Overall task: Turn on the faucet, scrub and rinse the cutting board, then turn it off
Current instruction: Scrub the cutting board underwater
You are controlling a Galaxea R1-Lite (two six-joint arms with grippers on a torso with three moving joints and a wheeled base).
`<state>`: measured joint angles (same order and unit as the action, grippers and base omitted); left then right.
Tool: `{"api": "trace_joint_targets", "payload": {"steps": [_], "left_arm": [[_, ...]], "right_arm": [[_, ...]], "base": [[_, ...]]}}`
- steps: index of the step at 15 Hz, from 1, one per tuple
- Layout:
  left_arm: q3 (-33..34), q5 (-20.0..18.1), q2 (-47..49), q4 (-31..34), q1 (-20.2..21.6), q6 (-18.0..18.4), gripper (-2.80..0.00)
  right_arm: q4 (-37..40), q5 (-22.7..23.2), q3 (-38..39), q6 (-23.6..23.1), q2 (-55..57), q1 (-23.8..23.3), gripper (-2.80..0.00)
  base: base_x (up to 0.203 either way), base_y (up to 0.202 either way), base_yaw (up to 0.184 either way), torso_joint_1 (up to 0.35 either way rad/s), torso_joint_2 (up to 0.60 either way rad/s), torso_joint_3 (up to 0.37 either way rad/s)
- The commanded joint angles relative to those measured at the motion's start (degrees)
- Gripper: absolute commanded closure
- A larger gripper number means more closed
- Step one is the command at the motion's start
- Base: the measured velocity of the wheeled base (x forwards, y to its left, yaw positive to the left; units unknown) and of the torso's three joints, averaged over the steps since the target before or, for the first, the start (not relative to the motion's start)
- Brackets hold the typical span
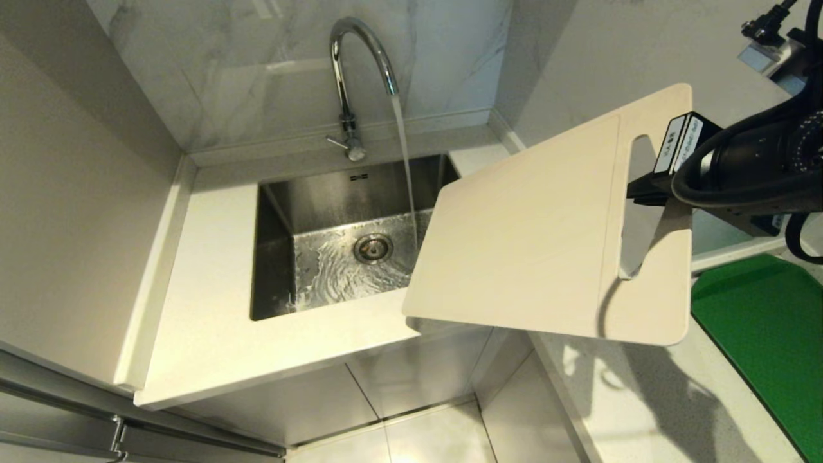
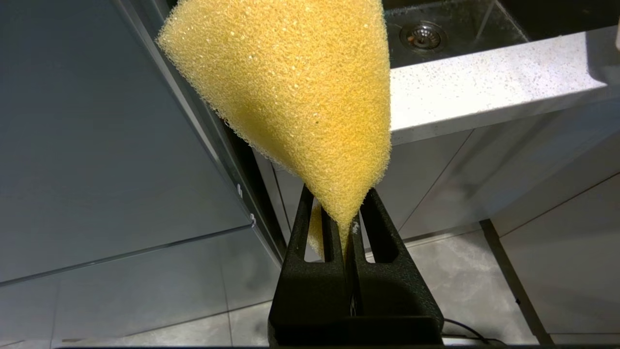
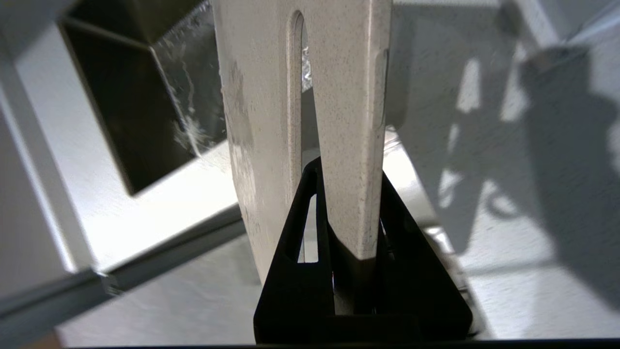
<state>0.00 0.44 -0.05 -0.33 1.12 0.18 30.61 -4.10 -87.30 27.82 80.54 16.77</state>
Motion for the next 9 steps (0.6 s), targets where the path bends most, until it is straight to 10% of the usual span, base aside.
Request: {"api": "trace_joint_targets", "payload": {"steps": [1,9], "left_arm": [[0.09,0.00,-0.21,-0.02,0.02,-0.01,0.00],[0.09,0.00,-0.21,-0.02,0.02,-0.01,0.00]], "right_arm": [[0.12,-0.03,-0.47,-8.70,0.22,0.01,0.00],[0.25,-0.29,-10.88,-13.41,5.59,0.01,0.00]], "base": [[0.000,0.000,0.000,0.000,0.00,0.000],[0.000,0.000,0.000,0.000,0.00,0.000]]}}
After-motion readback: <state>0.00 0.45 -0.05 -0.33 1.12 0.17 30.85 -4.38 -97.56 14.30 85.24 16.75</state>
